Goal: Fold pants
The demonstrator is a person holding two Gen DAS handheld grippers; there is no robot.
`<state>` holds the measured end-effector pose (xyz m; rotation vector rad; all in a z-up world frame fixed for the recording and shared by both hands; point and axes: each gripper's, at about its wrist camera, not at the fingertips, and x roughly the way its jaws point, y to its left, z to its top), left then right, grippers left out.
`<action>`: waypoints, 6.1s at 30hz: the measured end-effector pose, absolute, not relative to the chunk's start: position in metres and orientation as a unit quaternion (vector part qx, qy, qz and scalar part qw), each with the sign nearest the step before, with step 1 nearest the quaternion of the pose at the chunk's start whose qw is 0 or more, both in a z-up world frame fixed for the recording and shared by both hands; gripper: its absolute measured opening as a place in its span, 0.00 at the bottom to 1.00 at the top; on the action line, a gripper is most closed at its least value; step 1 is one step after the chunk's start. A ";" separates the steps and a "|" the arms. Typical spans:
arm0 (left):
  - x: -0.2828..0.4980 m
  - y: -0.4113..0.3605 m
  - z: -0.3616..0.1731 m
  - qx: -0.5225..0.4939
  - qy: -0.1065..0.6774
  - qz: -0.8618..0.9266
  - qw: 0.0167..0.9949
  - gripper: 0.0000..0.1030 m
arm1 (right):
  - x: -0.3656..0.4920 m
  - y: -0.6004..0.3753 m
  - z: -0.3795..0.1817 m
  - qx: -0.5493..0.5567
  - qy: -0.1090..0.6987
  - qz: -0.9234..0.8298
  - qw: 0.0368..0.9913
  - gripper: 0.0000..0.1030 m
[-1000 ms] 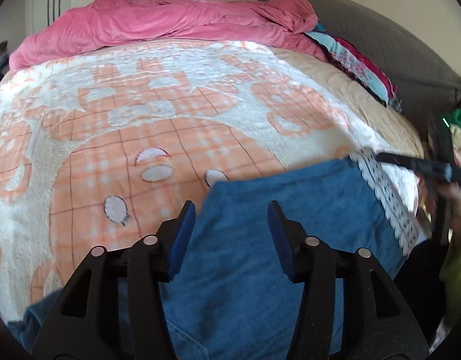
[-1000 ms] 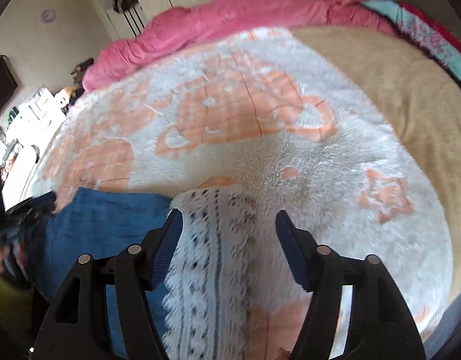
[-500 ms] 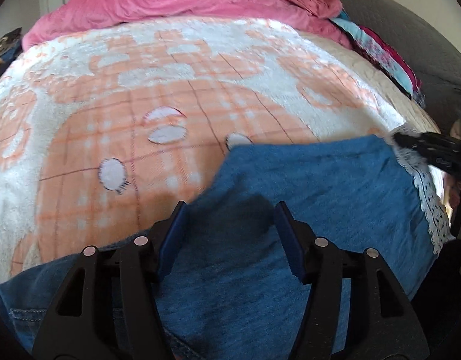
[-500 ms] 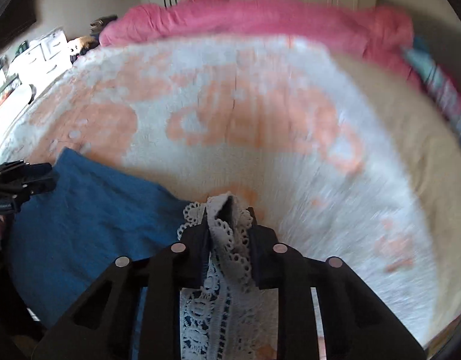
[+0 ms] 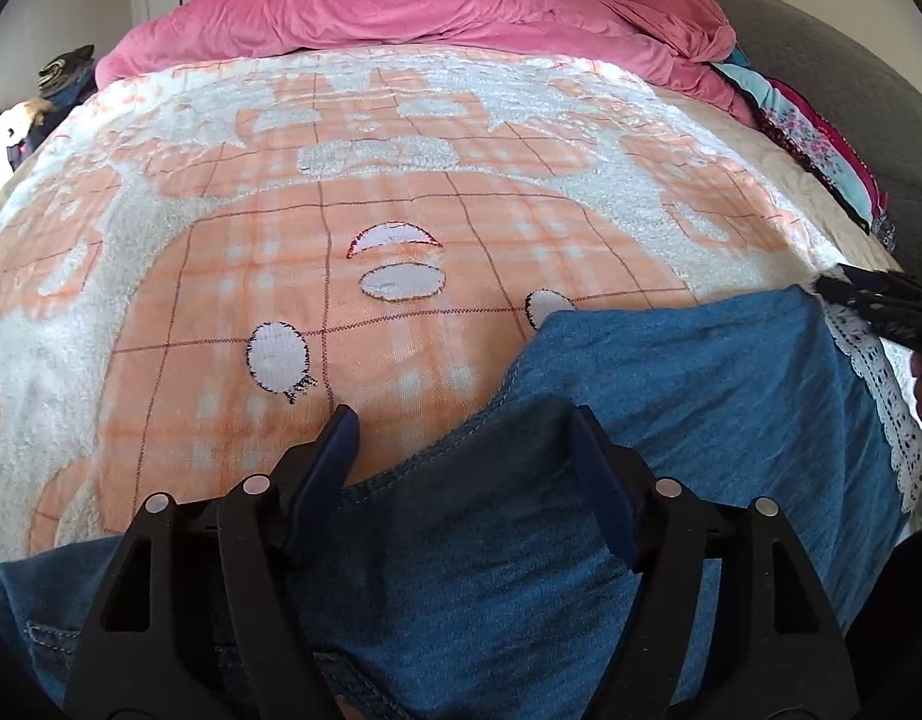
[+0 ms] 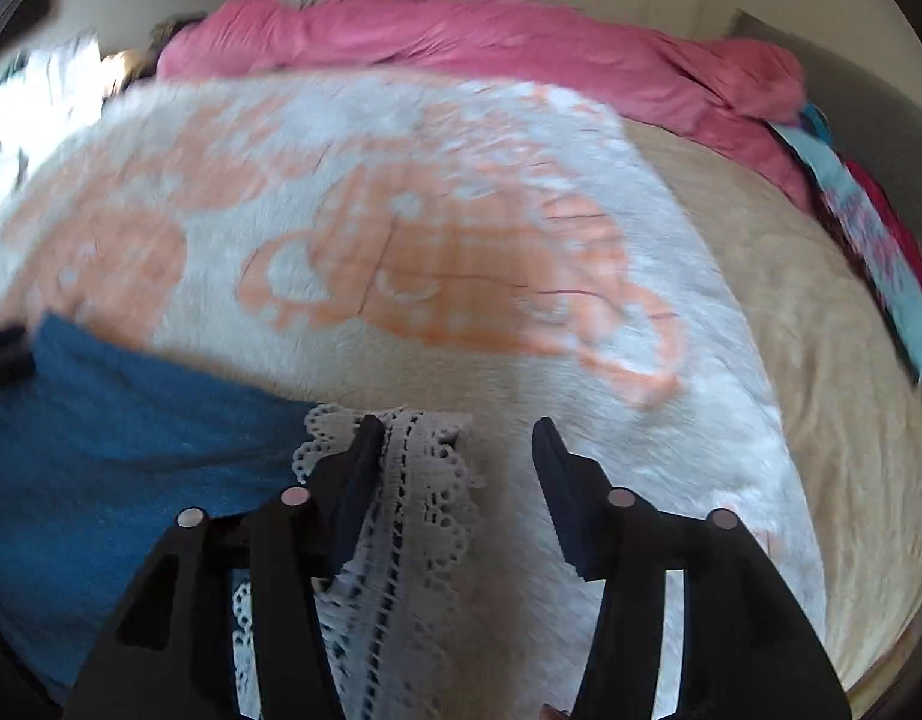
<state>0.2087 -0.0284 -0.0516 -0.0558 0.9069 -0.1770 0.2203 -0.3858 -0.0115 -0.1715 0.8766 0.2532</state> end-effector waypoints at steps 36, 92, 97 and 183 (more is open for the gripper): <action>0.124 0.025 -0.042 -0.100 0.428 -0.042 0.897 0.76 | 0.042 -0.436 -0.028 0.082 0.467 0.136 0.870 0.23; 0.105 -0.007 -0.008 -0.067 0.371 -0.106 0.920 0.91 | 0.033 -0.371 0.014 0.068 0.366 0.166 0.913 0.79; 0.100 -0.027 0.001 -0.052 0.370 -0.126 0.919 0.91 | 0.024 -0.398 0.016 0.091 0.359 0.144 0.918 0.79; 0.282 -0.245 -0.031 0.015 0.488 -0.403 0.774 0.13 | 0.046 -0.423 -0.015 0.268 0.379 0.224 0.857 0.24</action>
